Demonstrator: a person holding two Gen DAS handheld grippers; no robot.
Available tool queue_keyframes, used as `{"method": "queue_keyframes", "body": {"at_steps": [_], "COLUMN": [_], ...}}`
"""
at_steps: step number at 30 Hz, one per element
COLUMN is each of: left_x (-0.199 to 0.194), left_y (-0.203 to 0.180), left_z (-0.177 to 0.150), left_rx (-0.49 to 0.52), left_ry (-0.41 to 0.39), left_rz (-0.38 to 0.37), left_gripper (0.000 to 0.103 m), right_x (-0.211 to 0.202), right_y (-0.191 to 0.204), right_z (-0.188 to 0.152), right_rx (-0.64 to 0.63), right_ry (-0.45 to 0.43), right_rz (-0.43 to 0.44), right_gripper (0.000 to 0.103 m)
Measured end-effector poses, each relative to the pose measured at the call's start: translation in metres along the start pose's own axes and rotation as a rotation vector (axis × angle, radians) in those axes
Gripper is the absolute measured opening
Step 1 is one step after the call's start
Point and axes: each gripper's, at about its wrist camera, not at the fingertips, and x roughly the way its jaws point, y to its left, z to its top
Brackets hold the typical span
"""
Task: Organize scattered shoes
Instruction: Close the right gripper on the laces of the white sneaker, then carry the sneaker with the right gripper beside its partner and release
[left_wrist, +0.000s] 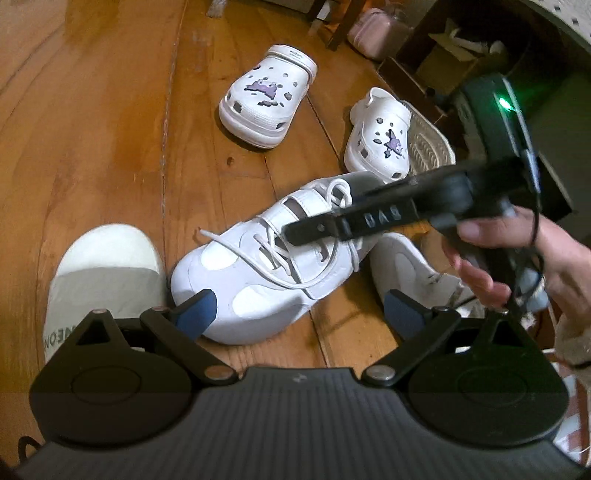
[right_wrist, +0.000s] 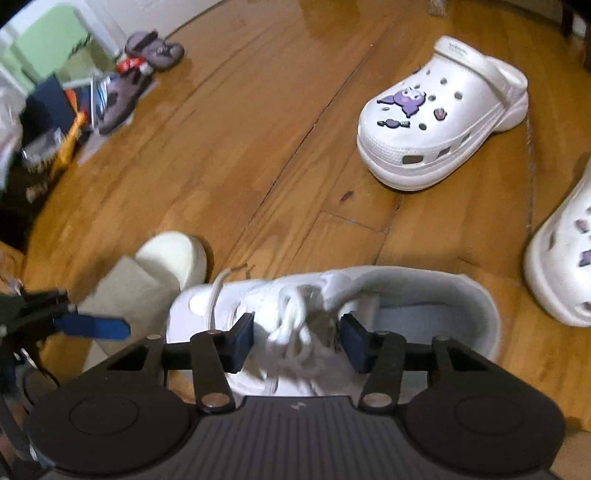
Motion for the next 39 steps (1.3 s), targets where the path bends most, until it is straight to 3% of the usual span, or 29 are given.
{"method": "queue_keyframes", "body": {"at_steps": [1,6,10,13,16,24,28,31,35,39], "left_x": [0.002,0.002,0.0,-0.001,0.002,0.002,-0.005,-0.01,-0.013,-0.016], "left_y": [0.0,0.007,0.013,0.016,0.015,0.015,0.02,0.023,0.029,0.032], "left_z": [0.0,-0.002,-0.002,-0.003,-0.002,-0.001,0.0,0.001,0.001,0.001], "left_rx": [0.0,-0.04,-0.078,-0.096,-0.095,-0.093,-0.108,-0.119,-0.142,-0.148], "left_ry": [0.008,0.017,0.009,0.015,0.027,0.035,0.029,0.019,0.006,0.002], "left_rz": [0.002,0.031,0.051,0.055,0.074,0.089,0.098,0.113,0.116,0.111], "left_gripper": [0.099,0.099,0.099,0.099,0.099,0.099,0.099,0.099,0.099,0.099], "right_x": [0.001,-0.002,-0.009,-0.013,-0.009,-0.013,-0.016,-0.02,-0.027,-0.029], "right_y": [-0.002,0.008,0.009,0.017,0.026,0.032,0.031,0.023,0.03,0.023], "right_z": [0.002,-0.009,-0.016,-0.019,-0.018,-0.02,-0.011,-0.009,-0.028,-0.051], "right_rx": [0.018,-0.023,0.036,0.061,0.008,0.032,0.143,0.348,0.466,0.623], "right_ry": [-0.001,-0.076,-0.128,-0.139,-0.14,-0.212,-0.204,-0.161,-0.139,-0.126], "right_rz": [0.022,0.051,0.059,0.031,-0.007,0.037,0.06,0.083,0.062,0.134], "right_gripper": [0.034,0.031,0.026,0.027,0.027,0.019,0.019,0.018,0.018,0.015]}}
